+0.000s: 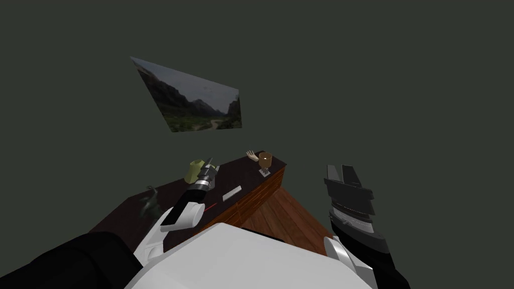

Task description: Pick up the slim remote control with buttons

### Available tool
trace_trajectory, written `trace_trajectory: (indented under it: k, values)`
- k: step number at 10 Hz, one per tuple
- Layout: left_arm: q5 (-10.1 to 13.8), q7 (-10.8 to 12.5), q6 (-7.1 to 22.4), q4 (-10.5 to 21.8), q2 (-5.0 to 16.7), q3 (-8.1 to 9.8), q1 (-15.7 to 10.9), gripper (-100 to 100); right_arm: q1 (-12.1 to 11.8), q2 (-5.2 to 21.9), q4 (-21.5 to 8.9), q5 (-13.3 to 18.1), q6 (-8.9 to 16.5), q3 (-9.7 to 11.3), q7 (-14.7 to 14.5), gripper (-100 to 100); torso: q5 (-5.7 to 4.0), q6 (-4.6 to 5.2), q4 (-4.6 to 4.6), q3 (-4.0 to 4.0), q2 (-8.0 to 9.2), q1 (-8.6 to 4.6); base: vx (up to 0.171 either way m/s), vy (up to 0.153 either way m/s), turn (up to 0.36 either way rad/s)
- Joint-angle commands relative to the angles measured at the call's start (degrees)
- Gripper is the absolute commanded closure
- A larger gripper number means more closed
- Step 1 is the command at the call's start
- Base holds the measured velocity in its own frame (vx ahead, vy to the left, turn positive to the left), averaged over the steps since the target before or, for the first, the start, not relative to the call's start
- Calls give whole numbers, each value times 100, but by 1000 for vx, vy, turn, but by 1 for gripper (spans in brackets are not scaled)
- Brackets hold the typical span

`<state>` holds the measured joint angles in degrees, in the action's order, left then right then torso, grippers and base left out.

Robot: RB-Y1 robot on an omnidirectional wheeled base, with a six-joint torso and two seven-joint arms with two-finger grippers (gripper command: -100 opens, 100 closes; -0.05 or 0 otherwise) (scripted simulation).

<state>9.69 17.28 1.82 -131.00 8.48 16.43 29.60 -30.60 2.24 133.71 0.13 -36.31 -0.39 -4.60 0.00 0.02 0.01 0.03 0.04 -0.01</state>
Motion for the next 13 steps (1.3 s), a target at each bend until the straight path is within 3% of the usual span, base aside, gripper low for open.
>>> trace_trajectory:
  k: [1, 3, 7, 8, 10, 13]
  values:
    - [85, 101, 191, 70, 57, 80, 60, -100, 0, 0, 0, 0, 0, 0, 0, 0, 0, 0, 0, 0, 0, 0, -7, -6, -134]
    - [316, 358, 643, 322, 103, 272, 157, -100, 0, 0, 0, 0, 0, 0, 0, 0, 1, -2, 0, 0, 1, 2, -5, -14, -334]
    - [569, 621, 1307, 623, 155, 442, 265, -100, -1, 0, 0, 0, 0, -1, 0, 0, 1, -6, -1, -2, -3, 5, 2, -3, -198]
    - [569, 621, 1351, 623, 155, 442, 265, -100, -1, 0, 0, 0, 0, 0, 0, 0, 1, -3, -1, -1, -3, 5, 3, 4, -144]
    - [841, 885, 1809, 967, 216, 588, 382, -100, 0, 0, 0, 0, 0, 0, 0, 0, 2, -1, -1, -3, -5, 7, 9, 3, -374]
    - [984, 1016, 2196, 1154, 252, 650, 445, -100, -1, 0, 0, 0, 0, -1, 0, 0, 3, -4, -1, -3, -6, 13, 10, 12, -193]
